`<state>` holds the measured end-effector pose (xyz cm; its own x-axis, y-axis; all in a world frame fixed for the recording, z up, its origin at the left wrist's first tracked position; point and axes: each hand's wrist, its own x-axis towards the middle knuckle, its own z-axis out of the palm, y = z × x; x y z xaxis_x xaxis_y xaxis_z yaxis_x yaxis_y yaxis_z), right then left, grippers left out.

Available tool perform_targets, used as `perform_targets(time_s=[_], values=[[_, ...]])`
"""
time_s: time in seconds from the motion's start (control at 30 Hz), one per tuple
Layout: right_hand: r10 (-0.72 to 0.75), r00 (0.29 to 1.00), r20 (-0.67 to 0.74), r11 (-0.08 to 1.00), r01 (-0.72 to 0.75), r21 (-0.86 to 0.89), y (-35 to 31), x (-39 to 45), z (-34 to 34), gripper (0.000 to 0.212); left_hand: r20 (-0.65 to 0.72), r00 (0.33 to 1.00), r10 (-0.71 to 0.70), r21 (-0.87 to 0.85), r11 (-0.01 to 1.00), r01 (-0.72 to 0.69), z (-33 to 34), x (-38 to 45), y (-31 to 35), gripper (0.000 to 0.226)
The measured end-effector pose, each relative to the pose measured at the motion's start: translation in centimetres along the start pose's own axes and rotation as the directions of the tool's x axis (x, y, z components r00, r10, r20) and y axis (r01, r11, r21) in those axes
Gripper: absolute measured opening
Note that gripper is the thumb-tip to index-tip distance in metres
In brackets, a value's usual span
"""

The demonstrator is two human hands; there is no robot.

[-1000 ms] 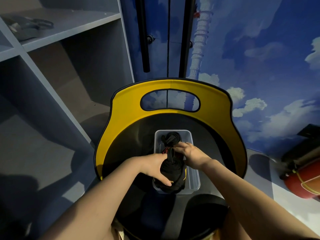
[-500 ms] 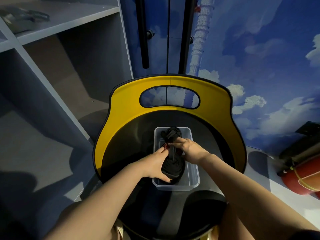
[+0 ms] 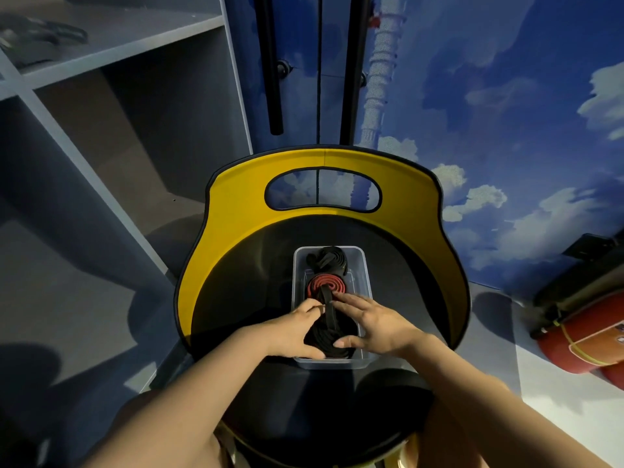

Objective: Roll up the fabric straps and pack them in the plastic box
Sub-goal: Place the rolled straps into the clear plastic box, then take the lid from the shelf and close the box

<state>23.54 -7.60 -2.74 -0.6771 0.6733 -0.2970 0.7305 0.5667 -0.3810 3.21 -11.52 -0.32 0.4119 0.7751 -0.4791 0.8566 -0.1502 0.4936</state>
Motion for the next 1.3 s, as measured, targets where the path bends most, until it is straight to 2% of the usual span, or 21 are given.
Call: perform_targets(time_s=[0.07, 0.13, 0.23, 0.33, 0.53, 0.7, 0.83, 1.0, 1.17, 1.3], values=[[-0.016, 0.999, -0.031, 1.000, 0.015, -0.023, -0.1, 0.3, 0.0, 0.105, -0.123, 0.992, 0.029, 0.124, 0.992, -0.014, 0.5, 0.1, -0.4, 0.086], [-0.011, 1.000, -0.004, 0.999, 0.011, -0.051, -0.1, 0.6, -0.1, 0.106, -0.216, 0.975, 0.055, 0.277, 0.961, 0.007, 0.9, 0.4, -0.8, 0.099], [0.023, 0.997, 0.074, 0.994, -0.014, -0.110, 0.0, 1.1, -0.1, 0.101, -0.137, 0.990, 0.040, 0.390, 0.921, 0.017, 0.9, 0.9, -1.2, 0.105], [0.036, 0.994, 0.105, 0.991, -0.022, -0.128, -0.1, 1.4, -0.1, 0.094, -0.051, 0.999, -0.017, 0.405, 0.914, 0.036, 0.8, 1.4, -1.3, 0.102], [0.058, 0.993, 0.104, 0.993, -0.046, -0.109, -0.5, 1.4, 0.0, 0.098, -0.049, 0.998, -0.046, 0.438, 0.897, 0.063, 0.8, 1.4, -1.3, 0.100], [0.060, 0.996, 0.068, 0.995, -0.055, -0.078, -0.7, 0.7, -1.2, 0.093, -0.055, 0.997, -0.047, 0.480, 0.874, 0.067, -0.1, 0.6, -1.3, 0.096], [0.068, 0.997, -0.032, 0.993, -0.071, -0.097, -0.7, -0.3, -2.9, 0.080, -0.172, 0.985, -0.034, 0.429, 0.897, 0.106, -2.0, -1.3, -1.7, 0.082], [0.071, 0.983, -0.167, 0.983, -0.097, -0.153, -2.7, -0.5, -5.8, 0.071, -0.399, 0.916, -0.046, 0.360, 0.911, 0.202, -5.1, -5.1, -2.3, 0.070], [-0.069, 0.940, -0.334, 0.985, 0.011, -0.172, -7.5, 0.7, -9.0, 0.066, -0.543, 0.837, -0.074, 0.324, 0.900, 0.290, -8.1, -10.8, -2.9, 0.091], [-0.179, 0.898, -0.401, 0.973, 0.103, -0.206, -12.6, 1.9, -11.8, 0.064, -0.650, 0.755, -0.083, 0.290, 0.892, 0.347, -10.9, -15.5, -3.3, 0.064]])
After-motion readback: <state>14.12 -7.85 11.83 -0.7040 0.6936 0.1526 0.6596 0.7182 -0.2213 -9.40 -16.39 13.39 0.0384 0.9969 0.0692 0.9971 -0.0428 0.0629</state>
